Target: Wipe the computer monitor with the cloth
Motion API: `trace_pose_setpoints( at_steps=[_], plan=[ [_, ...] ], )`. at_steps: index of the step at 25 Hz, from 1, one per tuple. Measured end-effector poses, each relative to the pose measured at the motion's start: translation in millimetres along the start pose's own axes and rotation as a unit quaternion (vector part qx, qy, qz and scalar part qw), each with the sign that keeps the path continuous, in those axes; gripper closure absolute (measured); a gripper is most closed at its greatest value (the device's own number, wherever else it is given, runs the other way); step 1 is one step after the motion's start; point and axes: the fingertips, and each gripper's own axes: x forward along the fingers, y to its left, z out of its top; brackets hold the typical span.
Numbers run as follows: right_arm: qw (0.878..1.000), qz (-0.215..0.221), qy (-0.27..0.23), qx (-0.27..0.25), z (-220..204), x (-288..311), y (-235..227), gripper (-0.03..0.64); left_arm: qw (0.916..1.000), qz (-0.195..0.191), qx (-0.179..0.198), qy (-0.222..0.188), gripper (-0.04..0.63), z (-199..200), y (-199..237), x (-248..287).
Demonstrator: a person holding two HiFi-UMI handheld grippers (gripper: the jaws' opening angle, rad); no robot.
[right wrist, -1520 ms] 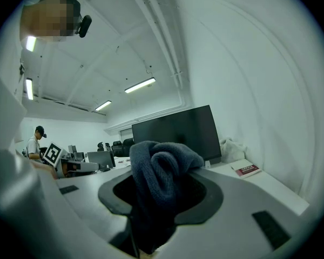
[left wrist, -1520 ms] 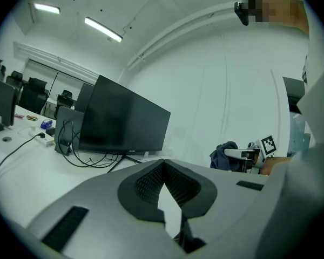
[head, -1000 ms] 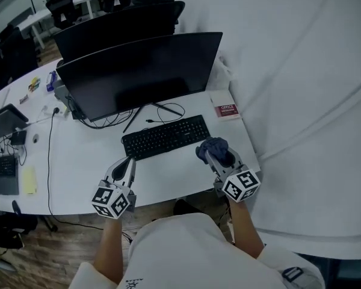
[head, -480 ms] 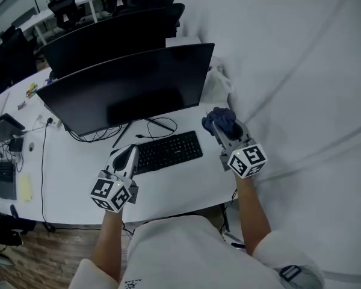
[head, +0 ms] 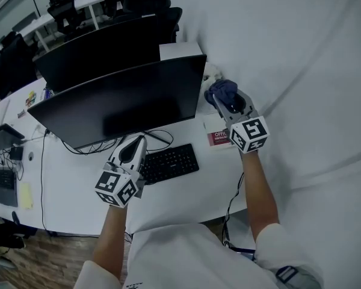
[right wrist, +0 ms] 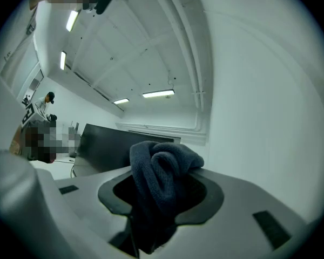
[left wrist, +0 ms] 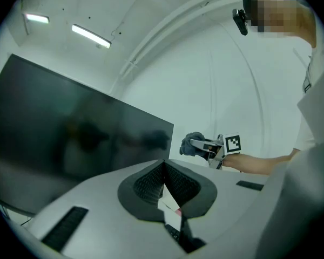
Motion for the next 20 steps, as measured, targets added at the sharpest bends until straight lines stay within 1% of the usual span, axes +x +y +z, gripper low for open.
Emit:
trace_pose_setpoints(
  at_steps=[3,5,9,13,15,17,20],
  plan=[
    [0.999,-0.005,0.008,-0.038,1,18,-18,0.443,1.0,-0.001,-0.004,-0.002,0.584,7,0,18],
    [0.997,-0.009,0.015,-0.072,3,29,-28,0.443,1.0,0.0,-0.009,0.0,0.584,9,1,29],
    [0.989,-0.004,0.028,-0.143,1,50,-32,0.442,0.9998,0.002,-0.014,0.016,0.584,-1,2,42],
    [0.98,0.005,0.026,-0.199,5,69,-30,0.442,0.9998,0.011,-0.003,0.014,0.584,2,6,48],
    [0.973,0.0,0.035,-0.226,2,76,-34,0.442,0.9998,0.015,-0.001,0.013,0.584,4,10,52],
    [0.964,-0.005,0.043,-0.261,4,80,-39,0.442,0.9998,0.017,-0.001,0.012,0.584,6,11,56],
    [0.944,-0.007,0.055,-0.326,7,88,-41,0.442,0.9998,0.015,-0.004,0.012,0.584,6,11,60]
  ],
)
